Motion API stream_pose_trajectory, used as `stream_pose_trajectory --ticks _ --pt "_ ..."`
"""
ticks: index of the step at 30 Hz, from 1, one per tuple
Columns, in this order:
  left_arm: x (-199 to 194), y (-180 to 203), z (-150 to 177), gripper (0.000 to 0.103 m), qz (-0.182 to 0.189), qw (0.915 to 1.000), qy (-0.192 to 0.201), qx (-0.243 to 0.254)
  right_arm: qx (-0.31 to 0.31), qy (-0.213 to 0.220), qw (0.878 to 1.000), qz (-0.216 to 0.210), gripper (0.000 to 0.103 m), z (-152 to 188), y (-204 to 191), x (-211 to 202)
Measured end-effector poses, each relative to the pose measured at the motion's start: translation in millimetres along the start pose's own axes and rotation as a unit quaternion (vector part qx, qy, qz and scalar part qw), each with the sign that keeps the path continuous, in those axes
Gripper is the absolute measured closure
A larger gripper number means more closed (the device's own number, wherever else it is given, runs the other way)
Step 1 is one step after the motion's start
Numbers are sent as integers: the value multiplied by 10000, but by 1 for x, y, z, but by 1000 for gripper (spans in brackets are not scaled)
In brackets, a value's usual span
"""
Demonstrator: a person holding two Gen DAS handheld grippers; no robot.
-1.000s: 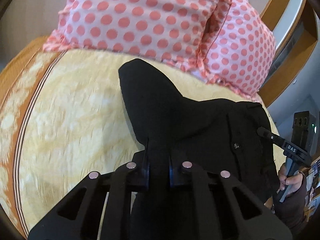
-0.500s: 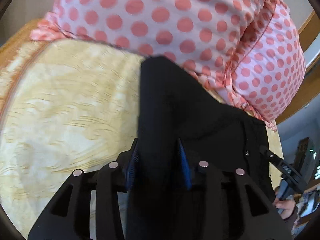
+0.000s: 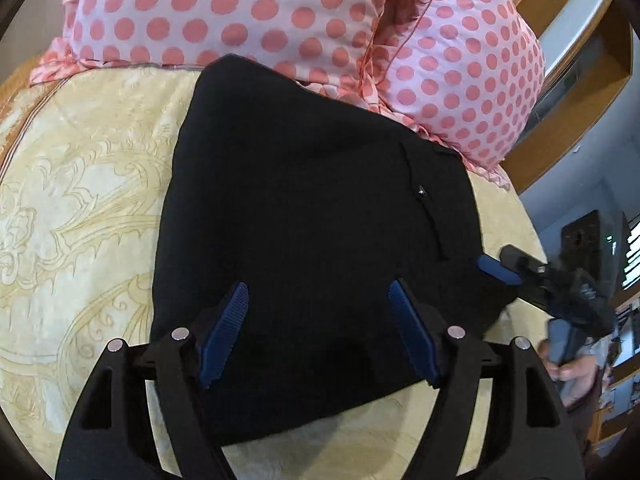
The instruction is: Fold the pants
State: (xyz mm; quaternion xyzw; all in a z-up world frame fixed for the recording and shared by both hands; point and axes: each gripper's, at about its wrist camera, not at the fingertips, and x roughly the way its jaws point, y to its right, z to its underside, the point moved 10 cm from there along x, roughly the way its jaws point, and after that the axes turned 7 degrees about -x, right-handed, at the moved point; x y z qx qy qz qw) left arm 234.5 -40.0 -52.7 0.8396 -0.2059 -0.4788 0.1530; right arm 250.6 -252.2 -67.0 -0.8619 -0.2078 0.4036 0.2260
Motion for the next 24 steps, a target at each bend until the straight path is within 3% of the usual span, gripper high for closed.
stream_pose_trajectory --ticks 1,3,5,8,11,15,24 --pt "-4 2 1 29 -80 9999 55 66 -170 69 9994 293 33 2 -4 -7" --pt "-19 8 4 28 -176 9992 291 205 -653 282 9949 714 21 9 -18 -21" --pt "-44 7 14 11 -428 9958 712 391 -1222 558 9843 1145 5 25 -34 -38" --pt "-71 -2 40 2 -910 9863 1220 633 -1796 721 9666 1682 2 55 -49 -48" --pt "-85 -16 72 1 -1488 9743 1507 771 -2110 741 9493 2209 2 81 -54 -39" --pt "-85 -28 101 1 -1638 9730 1483 666 -2148 611 9455 2368 2 108 -53 -23" --pt "-82 -37 118 1 -1960 9672 1458 693 -2163 665 9363 2685 2 124 -52 -21"
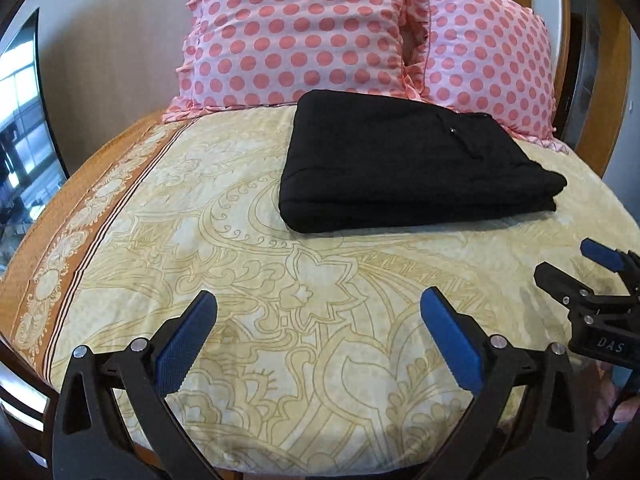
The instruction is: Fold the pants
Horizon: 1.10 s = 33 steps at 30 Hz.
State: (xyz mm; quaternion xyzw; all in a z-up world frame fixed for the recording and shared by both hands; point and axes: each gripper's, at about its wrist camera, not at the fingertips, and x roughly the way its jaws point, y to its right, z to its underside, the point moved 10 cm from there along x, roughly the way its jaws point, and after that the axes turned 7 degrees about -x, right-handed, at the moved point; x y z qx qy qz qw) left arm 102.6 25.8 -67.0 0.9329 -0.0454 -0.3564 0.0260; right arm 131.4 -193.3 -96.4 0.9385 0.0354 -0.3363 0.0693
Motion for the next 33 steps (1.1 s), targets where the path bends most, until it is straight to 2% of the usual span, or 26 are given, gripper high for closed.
stream_pose_trajectory --ticks 5,13,33 --pt "10 2 14 1 -10 9997 -233 52 124 -191 9997 37 2 12 4 8" --pt "5 3 17 1 -21 9999 116 64 146 -16 9998 115 2 10 3 1" --pt "4 3 17 1 -16 9999 130 69 176 3 9997 142 2 10 3 3"
